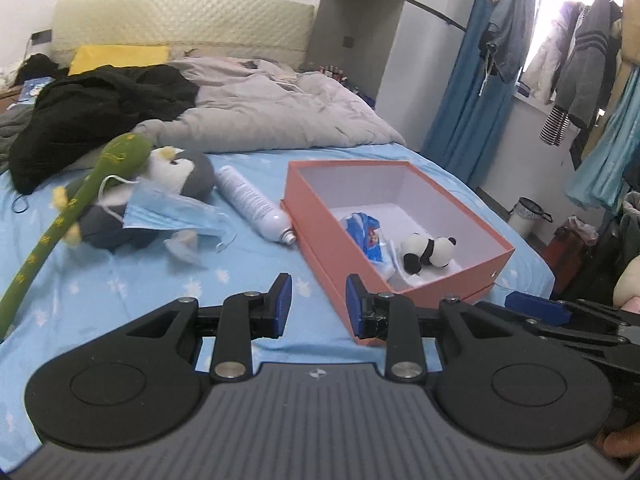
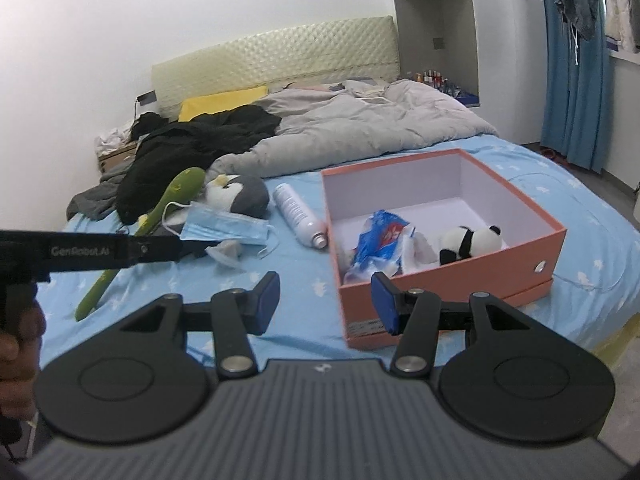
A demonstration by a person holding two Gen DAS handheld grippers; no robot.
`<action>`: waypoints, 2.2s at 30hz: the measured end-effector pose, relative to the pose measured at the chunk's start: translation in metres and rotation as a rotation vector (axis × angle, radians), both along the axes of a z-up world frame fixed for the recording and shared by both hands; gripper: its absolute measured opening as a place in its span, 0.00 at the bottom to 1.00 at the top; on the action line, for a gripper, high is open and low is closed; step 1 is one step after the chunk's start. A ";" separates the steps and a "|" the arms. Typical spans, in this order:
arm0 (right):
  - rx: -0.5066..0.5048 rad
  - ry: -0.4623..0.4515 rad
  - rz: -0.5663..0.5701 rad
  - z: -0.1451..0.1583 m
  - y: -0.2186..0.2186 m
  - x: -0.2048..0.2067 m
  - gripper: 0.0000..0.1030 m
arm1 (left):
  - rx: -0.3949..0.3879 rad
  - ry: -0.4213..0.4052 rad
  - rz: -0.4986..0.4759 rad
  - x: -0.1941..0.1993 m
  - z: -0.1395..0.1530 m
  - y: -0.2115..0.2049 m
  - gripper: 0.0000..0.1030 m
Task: Organize soft objects
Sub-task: 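Withdraw both tools from the box toward the blue mask, then grasp the mask ear loop with the left tool while the right tool grasps the clear plastic wrapper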
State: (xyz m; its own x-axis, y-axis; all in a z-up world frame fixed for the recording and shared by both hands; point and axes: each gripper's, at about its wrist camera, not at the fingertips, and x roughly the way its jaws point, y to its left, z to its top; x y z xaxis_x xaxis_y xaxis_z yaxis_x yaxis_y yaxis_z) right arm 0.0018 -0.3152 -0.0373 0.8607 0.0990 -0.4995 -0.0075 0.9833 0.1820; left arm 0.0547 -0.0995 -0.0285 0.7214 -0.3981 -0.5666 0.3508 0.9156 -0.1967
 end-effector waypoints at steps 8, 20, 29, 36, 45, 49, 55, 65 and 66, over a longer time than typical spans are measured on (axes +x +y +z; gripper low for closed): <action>0.010 0.040 0.054 -0.012 0.023 -0.016 0.52 | -0.003 0.008 0.045 -0.024 -0.005 0.028 0.33; -0.019 0.059 0.134 -0.033 0.040 -0.015 0.52 | -0.028 0.052 0.105 -0.017 -0.034 0.051 0.33; -0.027 0.093 0.175 -0.048 0.057 0.012 0.52 | -0.047 0.108 0.134 0.022 -0.056 0.063 0.33; -0.028 0.096 0.224 -0.060 0.074 0.048 0.52 | -0.061 0.142 0.197 0.059 -0.079 0.082 0.33; -0.021 0.128 0.275 -0.099 0.094 0.115 0.52 | -0.094 0.154 0.293 0.123 -0.119 0.118 0.33; -0.024 0.139 0.307 -0.119 0.106 0.150 0.52 | -0.090 0.141 0.317 0.156 -0.132 0.130 0.33; -0.034 0.131 0.352 -0.136 0.126 0.197 0.52 | -0.157 0.128 0.364 0.204 -0.147 0.149 0.42; -0.075 0.136 0.407 -0.157 0.159 0.264 0.57 | -0.310 0.159 0.368 0.271 -0.175 0.163 0.46; -0.084 0.142 0.411 -0.160 0.162 0.269 0.57 | -0.327 0.164 0.368 0.278 -0.179 0.164 0.46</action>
State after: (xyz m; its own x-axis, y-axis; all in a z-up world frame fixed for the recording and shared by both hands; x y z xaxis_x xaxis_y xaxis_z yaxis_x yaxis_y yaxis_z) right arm 0.2713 -0.1528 -0.1974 0.6807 0.3727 -0.6306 -0.3814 0.9153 0.1292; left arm 0.3323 0.0648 -0.2079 0.7591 -0.3104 -0.5722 -0.0421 0.8537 -0.5190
